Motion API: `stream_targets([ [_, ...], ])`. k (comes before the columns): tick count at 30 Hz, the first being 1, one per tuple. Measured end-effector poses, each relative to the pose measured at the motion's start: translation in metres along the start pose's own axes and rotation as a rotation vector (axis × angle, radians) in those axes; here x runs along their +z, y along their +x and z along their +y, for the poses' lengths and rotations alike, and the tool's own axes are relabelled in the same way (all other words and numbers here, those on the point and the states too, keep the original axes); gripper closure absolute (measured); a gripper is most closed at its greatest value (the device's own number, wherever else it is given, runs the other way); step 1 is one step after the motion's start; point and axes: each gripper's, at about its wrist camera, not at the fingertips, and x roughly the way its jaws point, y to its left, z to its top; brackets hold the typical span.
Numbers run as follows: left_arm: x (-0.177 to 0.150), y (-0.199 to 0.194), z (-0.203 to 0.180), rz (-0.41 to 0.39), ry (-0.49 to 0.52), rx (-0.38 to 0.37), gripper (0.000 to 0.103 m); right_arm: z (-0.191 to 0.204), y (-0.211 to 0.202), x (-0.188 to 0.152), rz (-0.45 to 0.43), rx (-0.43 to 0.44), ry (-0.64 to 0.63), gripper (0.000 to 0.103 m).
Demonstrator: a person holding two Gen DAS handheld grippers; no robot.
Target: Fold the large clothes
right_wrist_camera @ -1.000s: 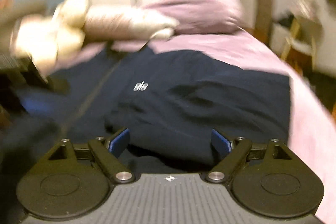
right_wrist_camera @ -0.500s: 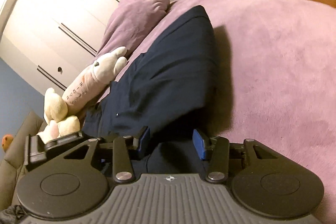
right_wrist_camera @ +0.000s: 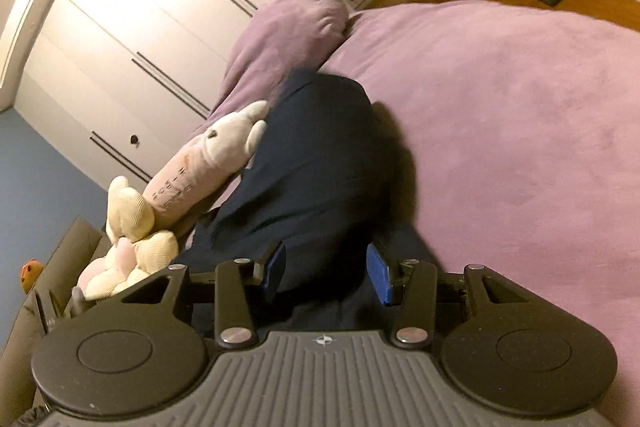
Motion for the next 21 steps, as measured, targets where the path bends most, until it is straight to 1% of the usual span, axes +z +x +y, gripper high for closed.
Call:
stream_targets([
  [1,-0.001,0.004,0.013,0.014,-0.035,0.011,0.087,0.003,0.007,-0.001,0.013,0.005,-0.002,0.057],
  [2,-0.004,0.008,0.024,0.032,-0.081,-0.006,0.082,0.006,0.014,-0.003,0.027,0.005,-0.004,0.057],
  [4,-0.008,0.016,0.040,0.062,-0.172,-0.078,0.060,0.010,0.030,-0.006,0.061,0.006,0.003,0.057],
  [6,-0.008,0.024,0.045,0.078,-0.217,-0.137,0.051,0.011,0.043,-0.007,0.085,0.008,0.028,0.057],
  [7,-0.007,0.029,0.045,0.082,-0.219,-0.140,0.056,0.011,0.049,-0.006,0.089,0.010,0.045,0.057],
  [8,-0.006,0.033,0.044,0.091,-0.210,-0.131,0.063,0.010,0.053,-0.005,0.090,0.009,0.063,0.055],
  [9,-0.007,0.035,0.043,0.095,-0.199,-0.127,0.079,0.010,0.057,-0.003,0.085,0.010,0.081,0.053],
  [10,-0.005,0.037,0.041,0.096,-0.191,-0.132,0.087,0.008,0.062,-0.001,0.078,0.018,0.109,0.052],
  [12,0.002,0.029,0.040,0.076,-0.183,-0.158,0.090,0.002,0.069,0.003,0.061,0.041,0.174,0.042],
  [13,0.005,0.025,0.038,0.060,-0.177,-0.172,0.091,-0.002,0.073,0.006,0.047,0.054,0.206,0.039],
  [16,0.022,0.012,0.040,0.017,-0.210,-0.214,0.091,-0.012,0.088,0.013,0.008,0.076,0.316,0.038],
  [18,0.031,0.004,0.042,0.004,-0.239,-0.239,0.092,-0.016,0.099,0.017,-0.001,0.068,0.371,0.038],
  [21,0.045,-0.004,0.043,-0.017,-0.263,-0.289,0.092,-0.007,0.117,0.025,0.020,0.048,0.392,0.038],
])
